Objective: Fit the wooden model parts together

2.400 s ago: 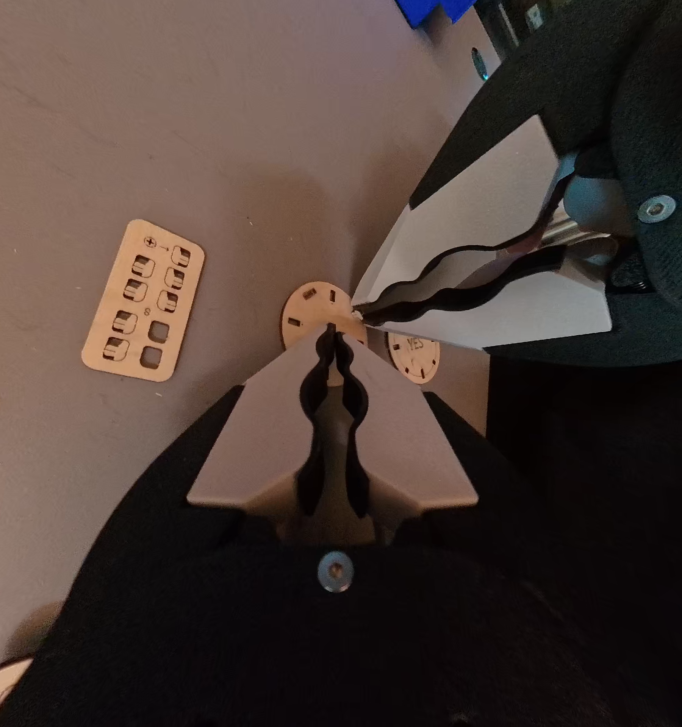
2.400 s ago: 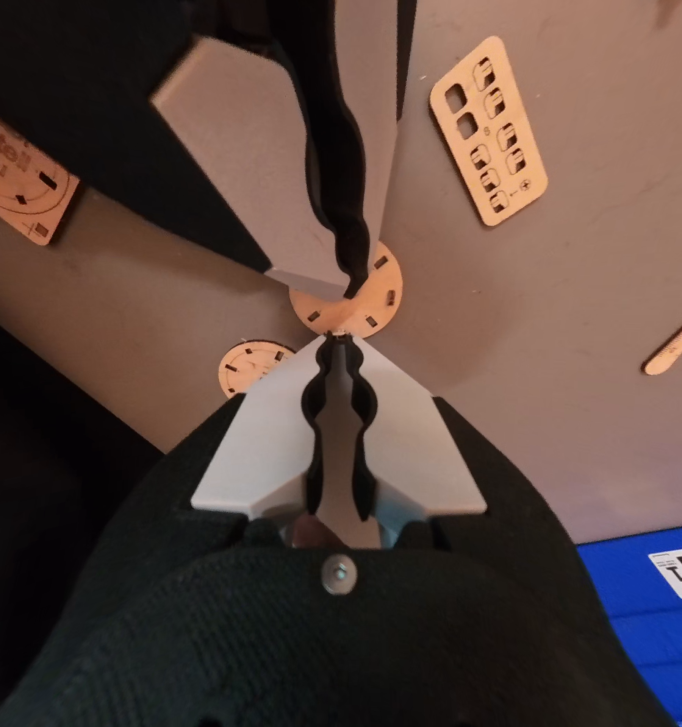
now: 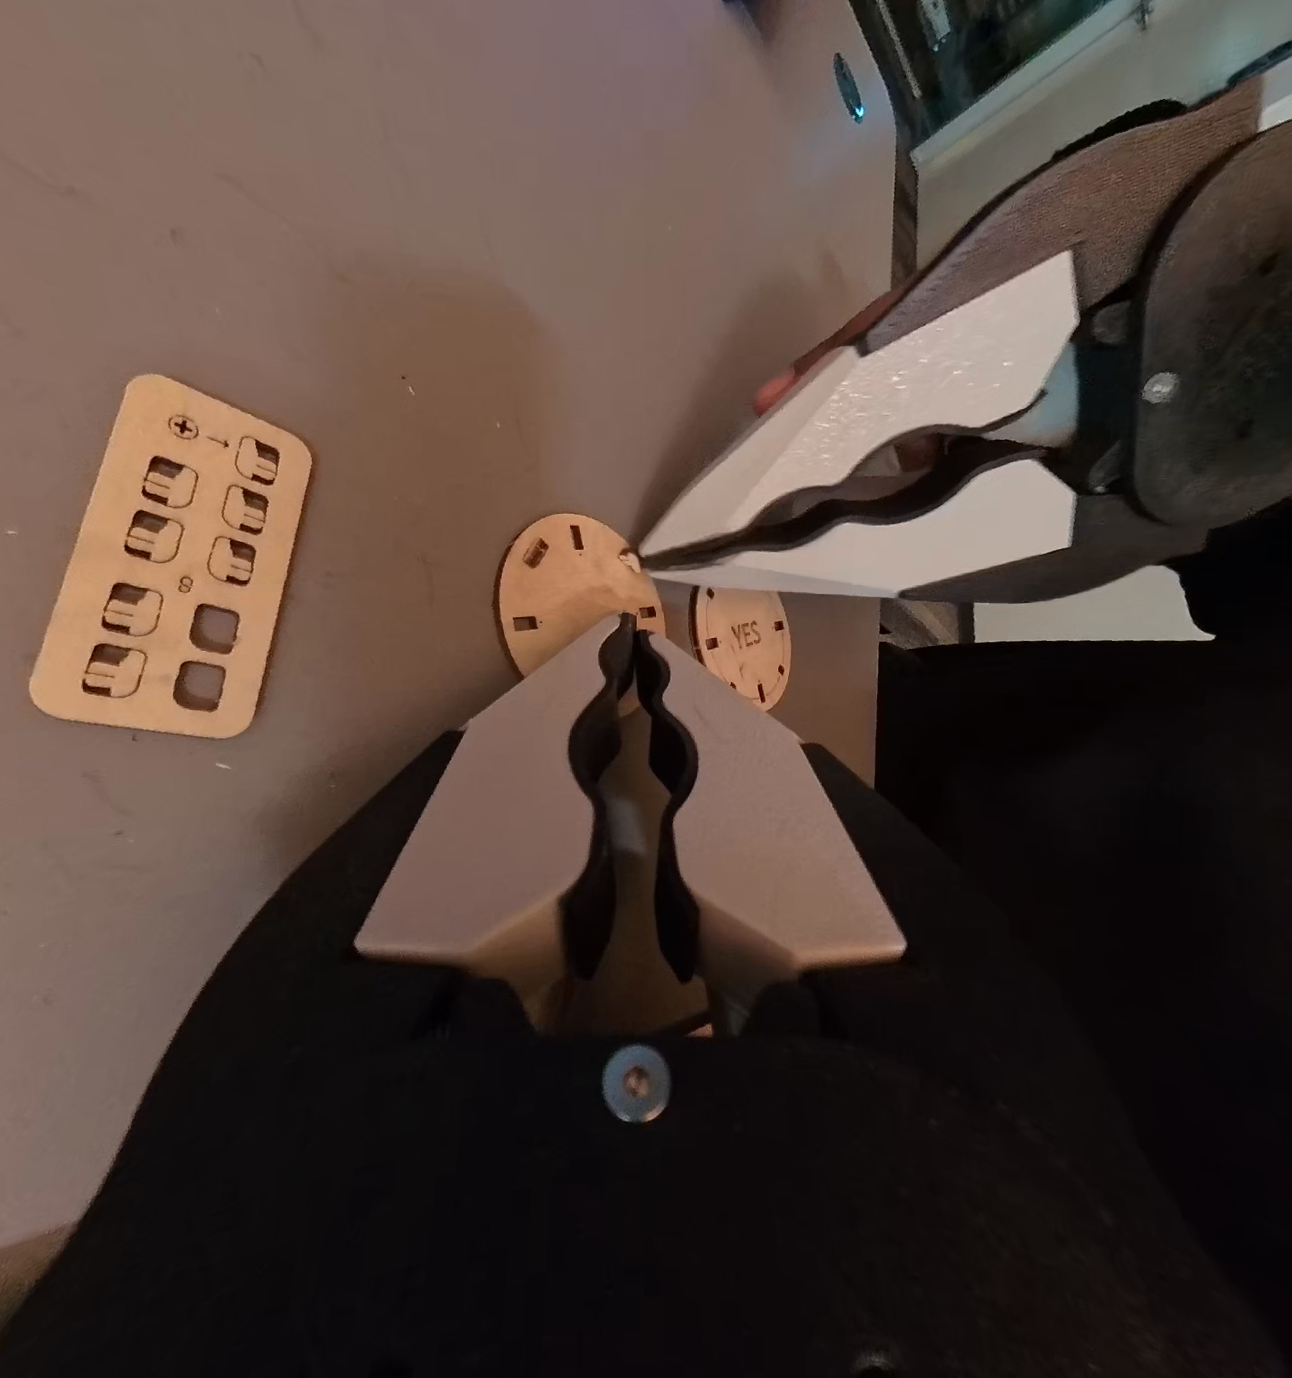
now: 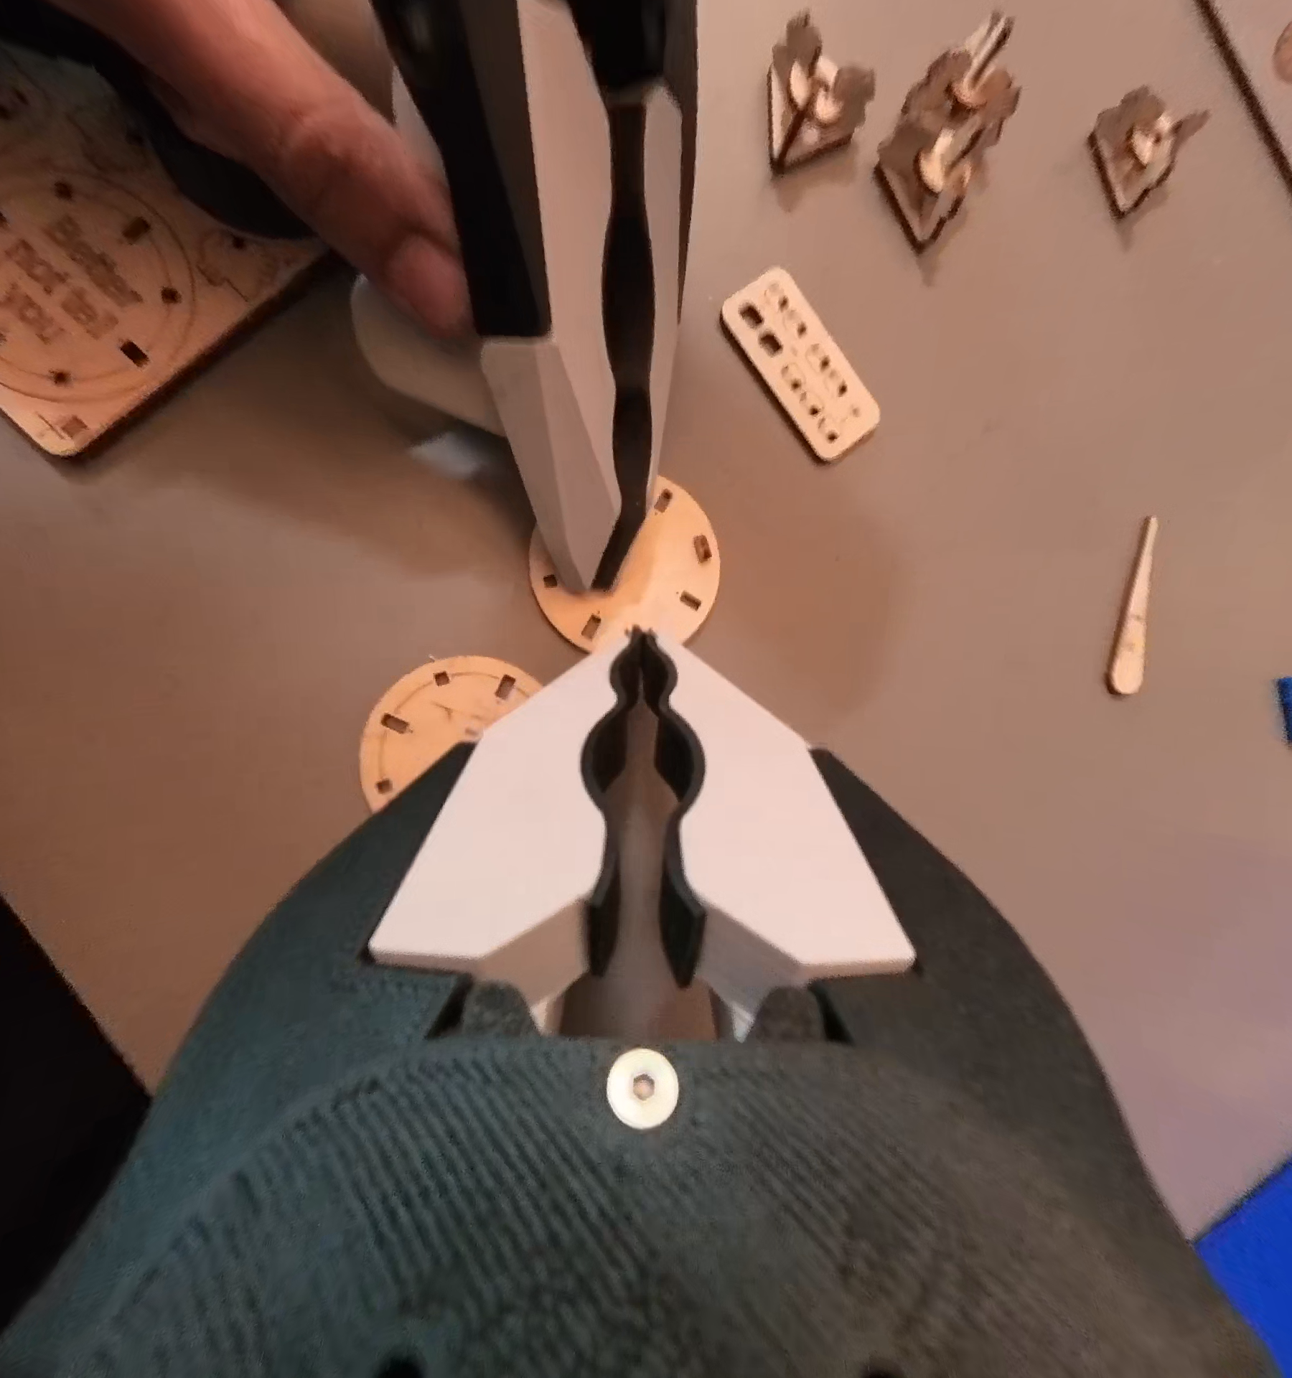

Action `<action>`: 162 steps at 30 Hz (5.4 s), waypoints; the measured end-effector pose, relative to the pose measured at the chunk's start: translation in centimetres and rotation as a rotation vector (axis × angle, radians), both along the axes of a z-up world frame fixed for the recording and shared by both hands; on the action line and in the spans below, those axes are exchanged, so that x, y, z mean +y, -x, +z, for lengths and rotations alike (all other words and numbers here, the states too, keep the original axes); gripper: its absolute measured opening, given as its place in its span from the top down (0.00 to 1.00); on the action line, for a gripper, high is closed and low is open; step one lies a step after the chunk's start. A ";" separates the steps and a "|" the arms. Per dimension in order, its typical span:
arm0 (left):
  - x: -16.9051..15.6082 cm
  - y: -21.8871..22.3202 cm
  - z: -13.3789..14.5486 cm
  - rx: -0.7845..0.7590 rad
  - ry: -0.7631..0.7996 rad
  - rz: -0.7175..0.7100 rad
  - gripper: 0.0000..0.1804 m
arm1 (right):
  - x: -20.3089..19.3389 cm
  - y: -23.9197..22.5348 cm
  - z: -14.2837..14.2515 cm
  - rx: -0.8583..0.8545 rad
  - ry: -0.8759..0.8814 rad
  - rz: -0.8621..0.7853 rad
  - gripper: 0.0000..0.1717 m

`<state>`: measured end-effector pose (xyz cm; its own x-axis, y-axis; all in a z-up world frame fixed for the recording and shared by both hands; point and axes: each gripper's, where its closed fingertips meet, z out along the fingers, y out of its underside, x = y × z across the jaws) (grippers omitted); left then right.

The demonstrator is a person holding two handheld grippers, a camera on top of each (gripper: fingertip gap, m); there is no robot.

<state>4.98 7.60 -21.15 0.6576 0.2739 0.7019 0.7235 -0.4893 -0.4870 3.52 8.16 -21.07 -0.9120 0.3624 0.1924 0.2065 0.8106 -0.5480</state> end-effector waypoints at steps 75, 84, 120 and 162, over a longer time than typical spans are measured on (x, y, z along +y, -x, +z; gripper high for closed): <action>-0.1 0.1 0.0 0.004 0.001 0.004 1.00 | -3.6 4.2 16.3 0.451 1.163 -0.108 1.00; -0.1 0.1 0.0 -0.020 -0.011 0.005 1.00 | -5.9 7.6 14.7 0.349 1.239 -0.202 1.00; -0.1 0.1 0.0 -0.020 -0.006 0.003 1.00 | -6.6 6.2 10.7 0.202 0.947 -0.084 1.00; -0.1 0.0 0.0 -0.031 -0.008 0.000 1.00 | -0.4 0.3 -0.1 -0.347 0.382 0.222 0.98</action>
<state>4.97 7.46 -21.15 0.6357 0.2684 0.7238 0.7381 -0.4858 -0.4682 3.26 7.76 -21.22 -0.9609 0.1392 -0.2395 0.2736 0.6123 -0.7418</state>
